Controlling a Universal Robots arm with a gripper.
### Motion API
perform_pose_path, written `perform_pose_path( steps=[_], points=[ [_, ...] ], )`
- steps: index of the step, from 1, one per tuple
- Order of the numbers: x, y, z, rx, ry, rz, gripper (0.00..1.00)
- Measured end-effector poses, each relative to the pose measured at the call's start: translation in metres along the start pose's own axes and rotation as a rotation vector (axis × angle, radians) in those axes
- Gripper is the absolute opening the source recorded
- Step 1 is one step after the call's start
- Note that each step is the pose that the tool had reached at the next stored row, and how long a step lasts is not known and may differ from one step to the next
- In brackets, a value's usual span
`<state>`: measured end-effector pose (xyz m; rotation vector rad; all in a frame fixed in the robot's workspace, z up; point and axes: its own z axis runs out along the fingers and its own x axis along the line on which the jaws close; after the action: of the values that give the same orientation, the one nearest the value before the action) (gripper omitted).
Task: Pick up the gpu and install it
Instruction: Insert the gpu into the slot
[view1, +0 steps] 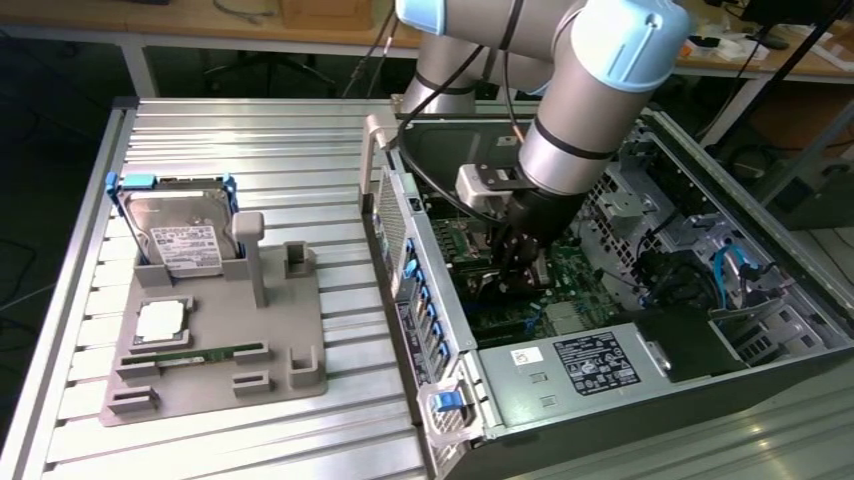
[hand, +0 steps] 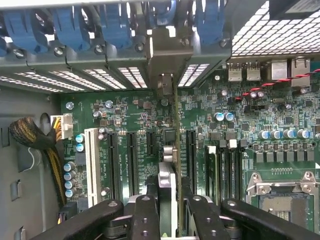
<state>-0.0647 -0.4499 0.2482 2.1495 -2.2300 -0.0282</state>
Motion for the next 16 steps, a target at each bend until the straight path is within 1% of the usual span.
perform_pose_path(
  steps=[1, 3, 4, 6, 10, 13, 15, 16],
  points=[
    [0.0, 0.0, -0.0012, 0.0004, -0.0008, 0.0, 0.27],
    [0.0, 0.0003, -0.0056, -0.0004, 0.0009, 0.0, 0.27],
    [0.0, 0.0004, -0.007, -0.0003, 0.0007, 0.0, 0.27],
    [0.0, 0.0004, -0.0074, -0.0003, 0.0007, 0.0, 0.27],
    [0.0, -0.0054, -0.008, -0.001, 0.001, 0.0, 0.27],
    [0.0, -0.0059, -0.0127, -0.0033, 0.0011, 0.0, 0.27],
    [0.0, -0.0069, -0.018, -0.0062, 0.0012, 0.0, 0.27],
    [0.0, -0.0074, -0.0186, -0.0073, 0.0012, 0.0, 0.27]
  ],
)
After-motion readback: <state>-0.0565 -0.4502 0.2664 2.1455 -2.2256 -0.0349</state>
